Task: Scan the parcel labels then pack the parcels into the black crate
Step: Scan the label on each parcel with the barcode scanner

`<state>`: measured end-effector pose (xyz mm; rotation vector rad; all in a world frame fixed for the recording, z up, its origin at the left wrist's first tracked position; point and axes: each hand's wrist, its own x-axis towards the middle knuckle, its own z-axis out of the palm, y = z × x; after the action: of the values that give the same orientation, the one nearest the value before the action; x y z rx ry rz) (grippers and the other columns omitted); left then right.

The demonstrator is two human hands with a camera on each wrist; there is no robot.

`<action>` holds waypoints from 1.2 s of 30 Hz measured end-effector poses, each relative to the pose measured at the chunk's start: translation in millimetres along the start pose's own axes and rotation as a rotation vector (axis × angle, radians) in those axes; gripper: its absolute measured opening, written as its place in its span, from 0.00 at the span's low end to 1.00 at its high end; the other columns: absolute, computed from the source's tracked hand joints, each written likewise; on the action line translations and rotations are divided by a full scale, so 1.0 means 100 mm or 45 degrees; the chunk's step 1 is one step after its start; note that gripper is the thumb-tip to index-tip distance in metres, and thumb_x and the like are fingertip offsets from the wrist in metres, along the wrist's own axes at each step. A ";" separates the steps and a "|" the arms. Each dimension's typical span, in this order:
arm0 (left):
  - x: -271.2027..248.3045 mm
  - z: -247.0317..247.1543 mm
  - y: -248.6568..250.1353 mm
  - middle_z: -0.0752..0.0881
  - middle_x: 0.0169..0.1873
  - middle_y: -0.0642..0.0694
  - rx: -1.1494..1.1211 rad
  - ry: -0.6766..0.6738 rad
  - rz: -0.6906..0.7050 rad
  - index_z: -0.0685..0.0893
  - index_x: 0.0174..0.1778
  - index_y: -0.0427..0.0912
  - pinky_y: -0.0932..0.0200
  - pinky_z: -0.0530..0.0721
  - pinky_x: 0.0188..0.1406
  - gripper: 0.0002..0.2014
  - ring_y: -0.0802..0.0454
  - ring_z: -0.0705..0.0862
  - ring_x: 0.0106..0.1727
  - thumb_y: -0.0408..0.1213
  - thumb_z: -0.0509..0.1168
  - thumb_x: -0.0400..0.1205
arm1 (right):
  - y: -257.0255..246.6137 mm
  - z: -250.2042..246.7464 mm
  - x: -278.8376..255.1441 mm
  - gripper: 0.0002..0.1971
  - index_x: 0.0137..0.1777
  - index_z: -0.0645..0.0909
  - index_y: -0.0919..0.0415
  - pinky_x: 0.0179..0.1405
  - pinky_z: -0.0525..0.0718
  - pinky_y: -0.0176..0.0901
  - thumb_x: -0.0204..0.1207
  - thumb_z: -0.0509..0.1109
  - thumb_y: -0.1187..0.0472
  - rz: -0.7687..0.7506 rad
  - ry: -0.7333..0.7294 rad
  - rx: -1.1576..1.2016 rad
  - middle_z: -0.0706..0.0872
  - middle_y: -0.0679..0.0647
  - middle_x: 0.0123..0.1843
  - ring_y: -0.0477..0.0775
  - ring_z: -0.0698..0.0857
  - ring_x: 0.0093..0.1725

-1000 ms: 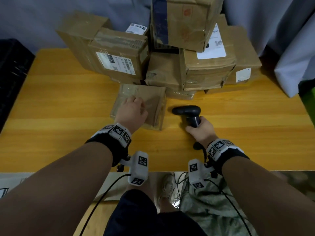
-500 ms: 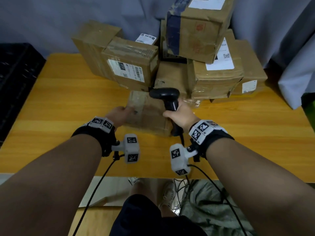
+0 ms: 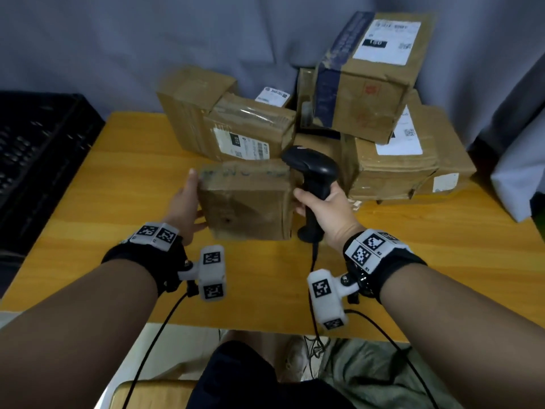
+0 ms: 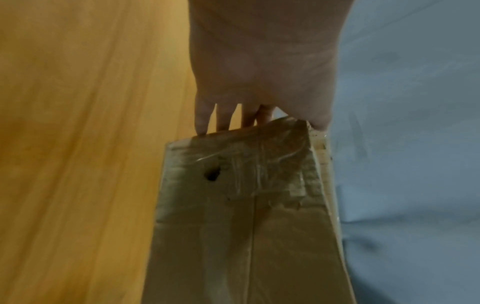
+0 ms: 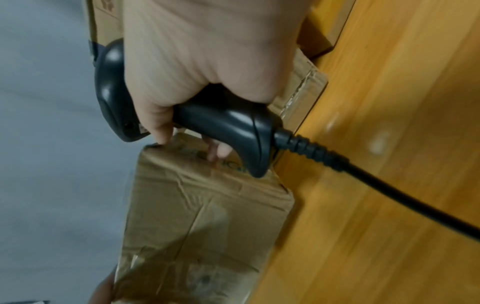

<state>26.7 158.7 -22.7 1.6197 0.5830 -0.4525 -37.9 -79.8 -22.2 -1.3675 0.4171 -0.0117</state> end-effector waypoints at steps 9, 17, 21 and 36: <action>0.40 -0.43 0.50 0.82 0.60 0.41 0.185 -0.140 0.172 0.79 0.67 0.57 0.51 0.81 0.47 0.21 0.41 0.80 0.61 0.32 0.58 0.81 | -0.22 0.42 0.27 0.16 0.61 0.80 0.62 0.42 0.89 0.50 0.75 0.76 0.60 0.015 0.175 0.076 0.90 0.60 0.48 0.61 0.91 0.41; 0.71 -0.65 0.59 0.79 0.54 0.37 0.498 -0.125 0.192 0.75 0.52 0.42 0.38 0.84 0.56 0.17 0.42 0.80 0.52 0.52 0.68 0.80 | -0.07 0.89 0.40 0.12 0.50 0.85 0.62 0.42 0.89 0.51 0.76 0.75 0.54 0.066 0.257 -0.131 0.89 0.61 0.35 0.60 0.88 0.37; 0.86 -0.65 0.58 0.81 0.53 0.42 0.532 -0.170 0.257 0.74 0.66 0.41 0.53 0.83 0.43 0.20 0.50 0.80 0.44 0.38 0.70 0.79 | 0.08 0.92 0.29 0.06 0.44 0.83 0.51 0.45 0.86 0.43 0.74 0.77 0.61 -0.046 0.200 -0.434 0.88 0.49 0.39 0.50 0.87 0.42; 1.07 -0.69 0.14 0.77 0.68 0.44 0.876 -0.504 -0.112 0.67 0.76 0.45 0.43 0.88 0.51 0.36 0.43 0.82 0.57 0.61 0.66 0.78 | 0.29 0.91 0.20 0.06 0.49 0.83 0.59 0.35 0.74 0.29 0.75 0.75 0.61 0.066 0.123 -0.817 0.83 0.45 0.35 0.41 0.81 0.38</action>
<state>116.8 237.4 -67.1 2.0733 0.1972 -1.0978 0.7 7.2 -42.2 -1.9922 0.5654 0.1077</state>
